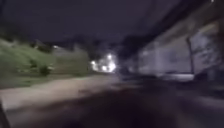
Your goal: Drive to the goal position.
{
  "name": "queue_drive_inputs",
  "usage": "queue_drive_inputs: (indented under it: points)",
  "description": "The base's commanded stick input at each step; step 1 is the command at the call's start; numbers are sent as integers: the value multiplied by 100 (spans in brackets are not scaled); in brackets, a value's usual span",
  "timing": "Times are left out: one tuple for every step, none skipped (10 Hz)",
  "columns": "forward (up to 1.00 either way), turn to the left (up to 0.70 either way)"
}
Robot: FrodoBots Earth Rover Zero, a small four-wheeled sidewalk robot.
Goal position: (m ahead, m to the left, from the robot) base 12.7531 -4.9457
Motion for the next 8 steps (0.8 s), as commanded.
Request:
queue_drive_inputs:
  points:
    - [70, -35]
    - [70, -35]
    - [70, -35]
    - [70, -35]
    - [70, -35]
    - [70, -26]
    - [13, 0]
    - [54, 0]
